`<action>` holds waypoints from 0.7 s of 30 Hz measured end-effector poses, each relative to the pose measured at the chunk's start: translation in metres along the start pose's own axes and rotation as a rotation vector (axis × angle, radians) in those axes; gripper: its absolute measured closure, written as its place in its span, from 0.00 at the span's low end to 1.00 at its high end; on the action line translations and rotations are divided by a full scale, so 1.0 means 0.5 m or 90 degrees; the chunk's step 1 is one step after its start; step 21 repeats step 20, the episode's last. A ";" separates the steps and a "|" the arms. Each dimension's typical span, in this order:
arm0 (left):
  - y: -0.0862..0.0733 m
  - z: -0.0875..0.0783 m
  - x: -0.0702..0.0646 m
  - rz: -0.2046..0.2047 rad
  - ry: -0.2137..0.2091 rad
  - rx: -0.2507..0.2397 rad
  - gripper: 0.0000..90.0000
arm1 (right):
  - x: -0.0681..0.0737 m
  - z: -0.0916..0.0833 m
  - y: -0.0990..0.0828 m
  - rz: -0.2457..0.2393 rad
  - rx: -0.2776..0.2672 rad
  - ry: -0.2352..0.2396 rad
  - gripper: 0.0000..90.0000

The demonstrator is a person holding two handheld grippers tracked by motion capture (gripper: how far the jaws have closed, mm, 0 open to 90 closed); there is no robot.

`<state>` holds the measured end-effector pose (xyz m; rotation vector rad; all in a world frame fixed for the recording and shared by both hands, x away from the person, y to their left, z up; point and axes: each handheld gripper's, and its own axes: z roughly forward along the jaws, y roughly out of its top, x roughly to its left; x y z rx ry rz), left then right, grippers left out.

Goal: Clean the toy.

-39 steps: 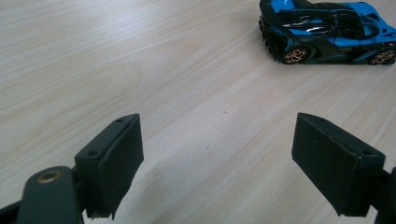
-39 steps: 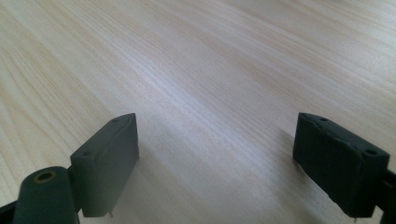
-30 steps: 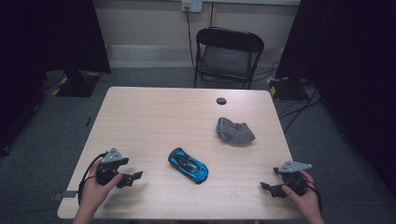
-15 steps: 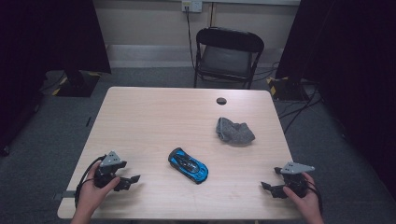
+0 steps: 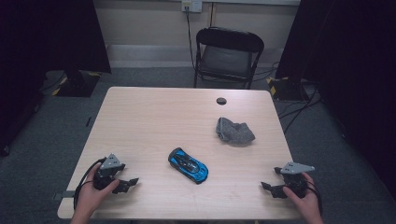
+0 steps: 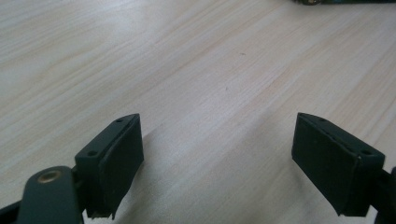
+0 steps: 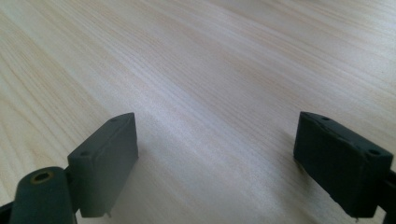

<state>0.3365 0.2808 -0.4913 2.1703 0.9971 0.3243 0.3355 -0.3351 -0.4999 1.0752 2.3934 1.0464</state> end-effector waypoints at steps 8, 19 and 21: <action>-0.002 0.004 0.000 0.007 0.001 0.001 0.18 | 0.000 0.000 0.000 0.000 0.000 0.000 0.15; -0.007 0.008 -0.002 0.037 0.013 -0.008 0.17 | -0.001 0.001 0.001 -0.002 0.000 0.001 0.14; -0.007 0.008 -0.002 0.037 0.013 -0.008 0.17 | -0.001 0.001 0.001 -0.002 0.000 0.001 0.14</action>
